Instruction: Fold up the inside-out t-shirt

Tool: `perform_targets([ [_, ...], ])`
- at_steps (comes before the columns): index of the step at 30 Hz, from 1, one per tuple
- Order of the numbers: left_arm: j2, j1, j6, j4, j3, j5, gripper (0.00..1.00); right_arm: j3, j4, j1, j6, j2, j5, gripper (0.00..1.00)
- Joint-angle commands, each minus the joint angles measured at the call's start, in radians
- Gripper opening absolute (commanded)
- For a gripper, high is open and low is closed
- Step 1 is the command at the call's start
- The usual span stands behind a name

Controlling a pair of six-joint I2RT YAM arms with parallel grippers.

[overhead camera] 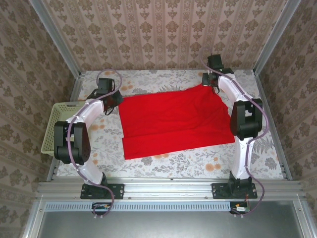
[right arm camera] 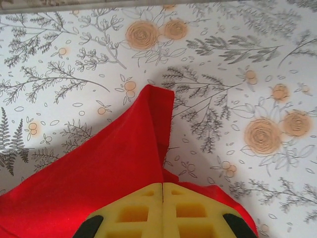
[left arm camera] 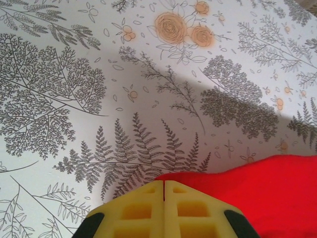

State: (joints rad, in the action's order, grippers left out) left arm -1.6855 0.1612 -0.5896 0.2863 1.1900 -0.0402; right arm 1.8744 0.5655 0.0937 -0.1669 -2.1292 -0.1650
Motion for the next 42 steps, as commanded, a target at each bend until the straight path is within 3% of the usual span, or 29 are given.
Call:
perform_targets([
  [1,0.018,-0.024,0.024,-0.058,-0.019,-0.033,0.0,0.011,-0.035,-0.013,0.014,0.011,-0.037,0.0],
  [4,-0.034,-0.035,0.042,-0.061,0.012,-0.062,0.0,0.074,0.02,-0.02,0.011,-0.056,0.019,0.04],
  [6,-0.065,-0.036,0.052,-0.039,0.04,-0.072,0.0,0.099,0.059,-0.013,0.003,-0.078,0.041,0.0],
  [11,-0.067,-0.034,0.033,-0.061,0.014,-0.111,0.0,-0.075,-0.05,0.024,0.007,0.015,0.053,0.02],
  [17,-0.099,-0.032,0.062,0.023,0.036,-0.052,0.0,-0.11,0.008,0.035,0.038,0.01,0.113,0.39],
  [19,-0.088,-0.035,0.061,0.016,0.011,-0.046,0.0,-0.133,0.0,0.035,0.028,0.032,0.117,0.45],
  [23,-0.064,-0.036,0.057,-0.002,-0.041,-0.063,0.0,-0.102,-0.008,-0.015,-0.032,0.04,0.194,0.43],
  [30,-0.034,-0.035,0.036,-0.014,-0.099,-0.063,0.0,0.148,0.174,-0.072,-0.104,-0.141,0.148,0.47],
  [32,-0.035,-0.036,0.03,-0.002,-0.099,-0.05,0.0,0.105,0.188,-0.071,-0.127,-0.115,0.123,0.48],
  [38,-0.091,-0.036,0.038,0.04,-0.033,-0.051,0.0,-0.266,0.063,-0.071,-0.2,0.161,0.119,0.57],
  [42,-0.133,-0.035,0.034,0.051,0.01,-0.049,0.0,-0.463,0.013,-0.064,-0.305,0.281,0.197,0.59],
])
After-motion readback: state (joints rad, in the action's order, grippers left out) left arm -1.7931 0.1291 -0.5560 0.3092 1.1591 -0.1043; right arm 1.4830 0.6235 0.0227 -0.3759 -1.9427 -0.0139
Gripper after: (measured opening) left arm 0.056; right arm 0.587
